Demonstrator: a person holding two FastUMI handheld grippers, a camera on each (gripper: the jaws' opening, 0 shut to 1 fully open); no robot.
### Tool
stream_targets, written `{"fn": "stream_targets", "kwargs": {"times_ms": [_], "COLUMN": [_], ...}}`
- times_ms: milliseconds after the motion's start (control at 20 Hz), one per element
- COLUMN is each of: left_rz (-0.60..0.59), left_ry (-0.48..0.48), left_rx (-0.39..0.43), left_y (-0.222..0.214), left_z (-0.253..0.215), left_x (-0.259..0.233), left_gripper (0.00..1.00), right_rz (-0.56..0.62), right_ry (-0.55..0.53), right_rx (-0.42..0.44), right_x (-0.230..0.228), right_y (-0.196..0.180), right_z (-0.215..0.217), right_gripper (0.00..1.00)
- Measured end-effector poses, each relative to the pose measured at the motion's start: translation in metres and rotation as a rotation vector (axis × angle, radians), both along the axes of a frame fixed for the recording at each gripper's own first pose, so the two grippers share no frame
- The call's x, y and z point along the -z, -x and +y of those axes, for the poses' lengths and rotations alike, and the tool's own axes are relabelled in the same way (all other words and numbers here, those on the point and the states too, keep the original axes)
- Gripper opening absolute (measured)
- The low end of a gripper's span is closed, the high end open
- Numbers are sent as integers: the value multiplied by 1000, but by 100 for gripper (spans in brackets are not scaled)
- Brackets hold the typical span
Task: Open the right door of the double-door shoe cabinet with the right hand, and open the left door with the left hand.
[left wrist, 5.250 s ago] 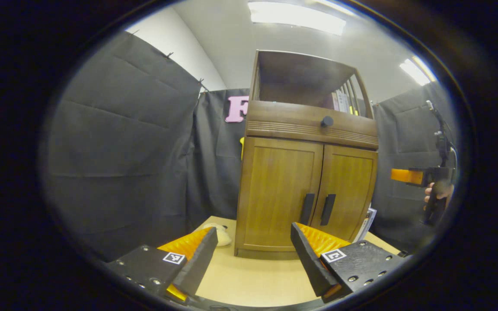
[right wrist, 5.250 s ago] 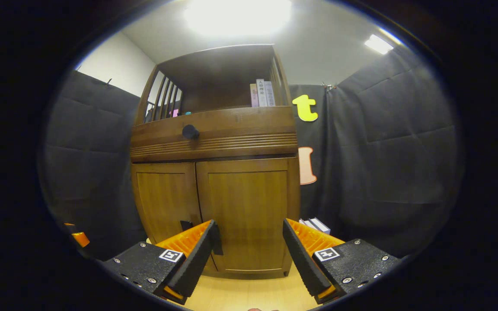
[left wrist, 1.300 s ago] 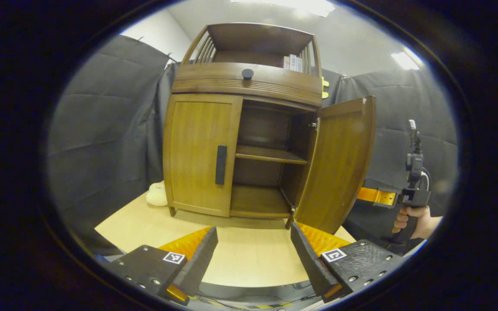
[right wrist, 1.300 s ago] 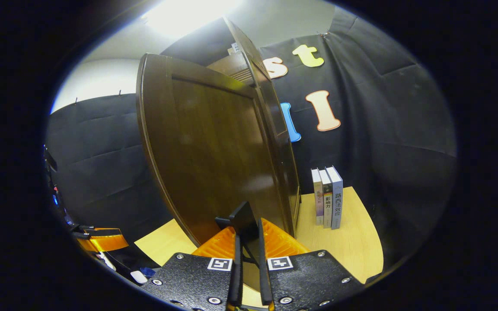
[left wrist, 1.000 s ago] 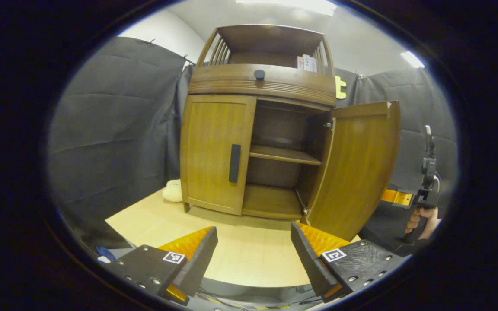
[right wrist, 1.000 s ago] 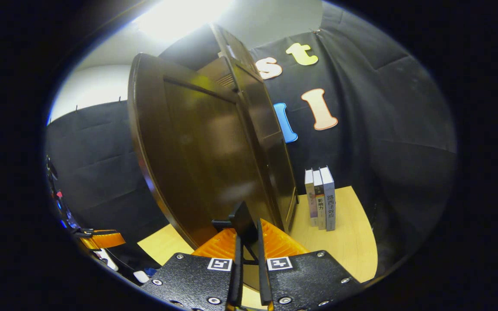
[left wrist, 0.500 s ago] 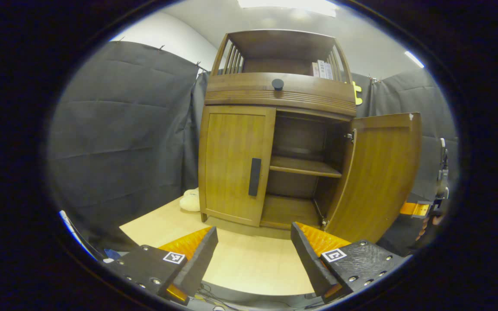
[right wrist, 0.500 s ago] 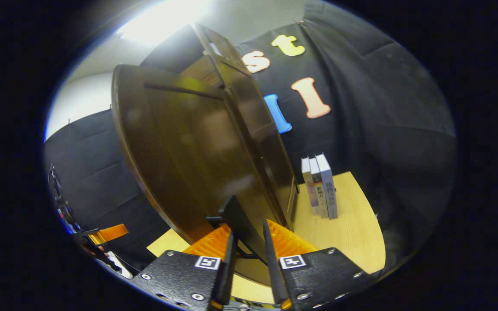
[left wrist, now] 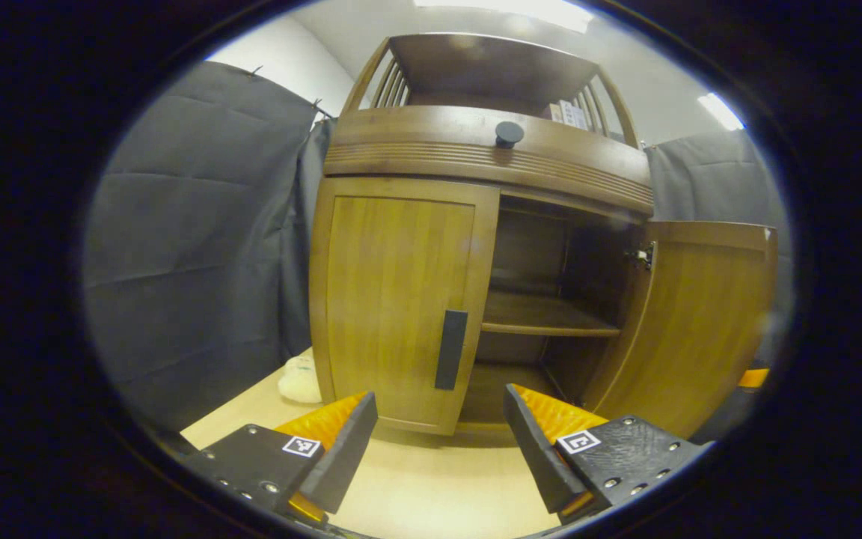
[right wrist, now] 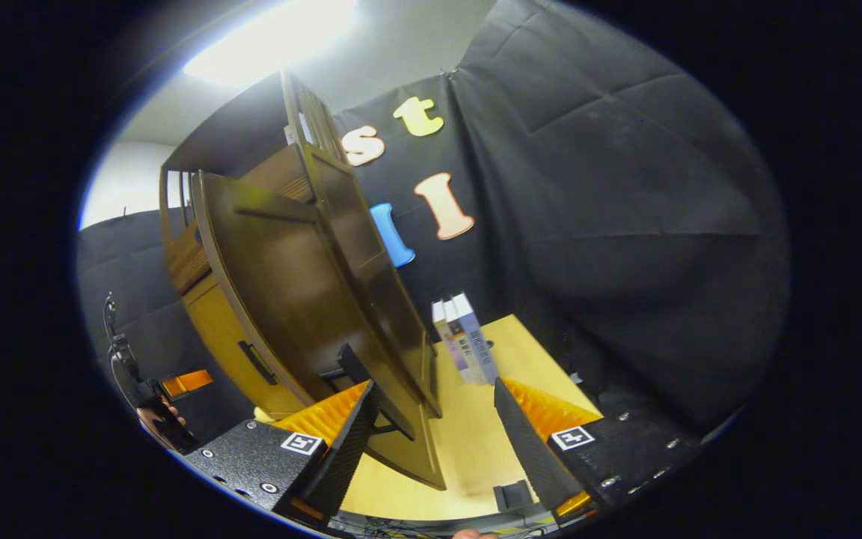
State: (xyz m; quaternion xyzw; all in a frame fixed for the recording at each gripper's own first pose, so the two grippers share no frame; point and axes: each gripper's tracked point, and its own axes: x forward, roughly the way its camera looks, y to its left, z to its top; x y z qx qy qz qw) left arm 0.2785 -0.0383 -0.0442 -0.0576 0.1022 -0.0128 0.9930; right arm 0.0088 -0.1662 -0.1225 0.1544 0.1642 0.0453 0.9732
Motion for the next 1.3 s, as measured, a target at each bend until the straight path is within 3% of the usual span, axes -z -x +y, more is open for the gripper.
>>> {"fn": "stream_targets", "kwargs": {"times_ms": [50, 100, 400, 500, 550, 800, 950, 1000, 1300], "left_rz": [0, 1, -8, -17, -22, -42, 12, 13, -19], "left_ry": [8, 14, 60, 58, 52, -10, -34, -14, -109], "left_rx": [15, 27, 120, 147, 158, 131, 135, 183, 174], "left_y": [-16, -31, -94, -110, -117, -152, -164, -168, -170], "left_z": [1, 3, -1, -6, -8, -13, -16, -27, -21], "left_x": [4, 6, 24, 32, 34, 37, 53, 51, 37], "left_gripper": [100, 98, 98, 98, 100, 100, 61, 70, 27], "right_rz": [-13, -29, -134, -146, -150, -127, -95, -94, -102], "right_ry": [29, 55, 194, 220, 232, 269, 279, 277, 273], "right_rx": [42, 89, 312, 349, 370, 414, 426, 428, 425], "right_x": [-7, -13, -61, -72, -75, -76, -71, -72, -72], "right_y": [7, 16, 71, 87, 94, 123, 131, 130, 125], "right_z": [-5, -12, -22, -15, -12, 6, 14, 17, 34], "right_gripper": [90, 95, 95, 90, 95, 95, 95, 95, 95]}}
